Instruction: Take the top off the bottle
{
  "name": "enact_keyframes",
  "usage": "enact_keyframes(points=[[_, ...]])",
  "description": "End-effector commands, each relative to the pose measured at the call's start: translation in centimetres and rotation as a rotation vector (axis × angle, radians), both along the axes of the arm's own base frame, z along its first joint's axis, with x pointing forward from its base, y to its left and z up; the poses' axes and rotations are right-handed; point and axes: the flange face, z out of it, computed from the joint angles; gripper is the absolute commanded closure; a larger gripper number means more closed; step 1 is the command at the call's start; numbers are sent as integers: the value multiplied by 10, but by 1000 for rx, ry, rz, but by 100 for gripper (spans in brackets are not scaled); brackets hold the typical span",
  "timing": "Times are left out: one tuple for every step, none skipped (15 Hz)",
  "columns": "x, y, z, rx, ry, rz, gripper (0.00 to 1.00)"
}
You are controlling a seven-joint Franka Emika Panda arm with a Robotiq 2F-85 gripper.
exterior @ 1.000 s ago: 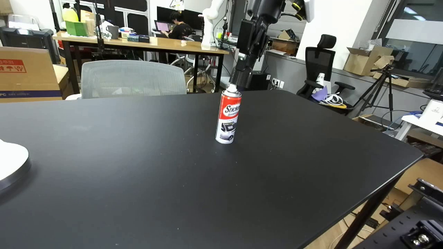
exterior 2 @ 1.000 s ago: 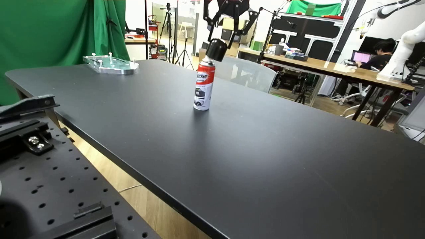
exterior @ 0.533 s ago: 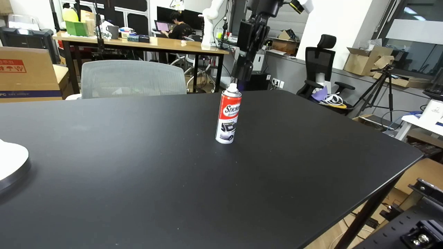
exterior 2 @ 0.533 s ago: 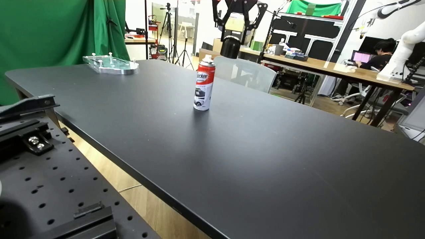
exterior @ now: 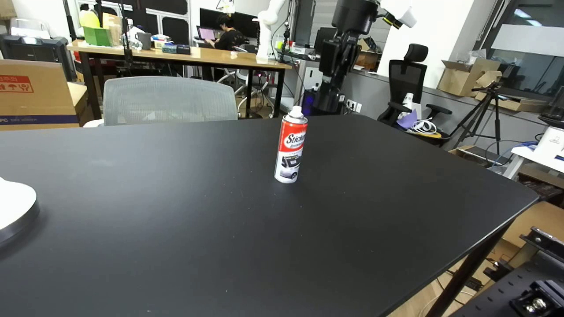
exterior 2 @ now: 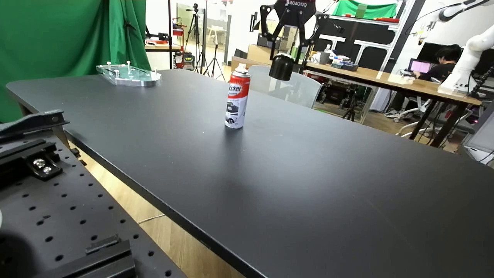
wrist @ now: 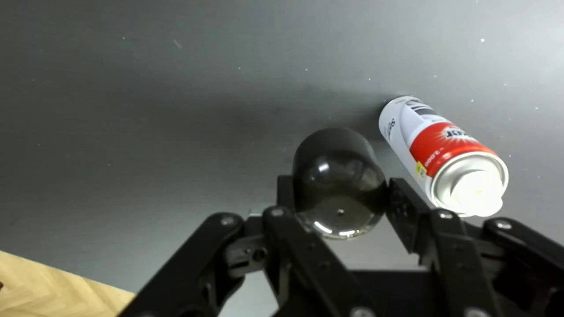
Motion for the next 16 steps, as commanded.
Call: enact_keyframes(points=[[5, -20, -14, -21, 8, -79, 69], [7, -24, -20, -18, 17, -96, 69], [9, -28, -27, -19, 22, -113, 69], [11, -32, -34, -16, 34, -132, 69], [12, -34, -41, -8, 55, -138, 69], [2, -28, -35, -4, 41, -94, 69], [2, -30, -41, -3, 51, -95, 44], [2, -30, -44, -3, 56, -93, 44], [2, -29, -44, -2, 57, -92, 44], [2, -27, -43, -2, 55, -90, 44], [0, -26, -38, -7, 37, -98, 69], [1, -24, -37, 7, 21, -139, 69], [6, -26, -40, 18, -2, -207, 69], [10, -27, -43, 31, -7, -257, 69], [14, -28, -47, 40, -16, -308, 69], [17, -30, -51, 45, -24, -353, 69]])
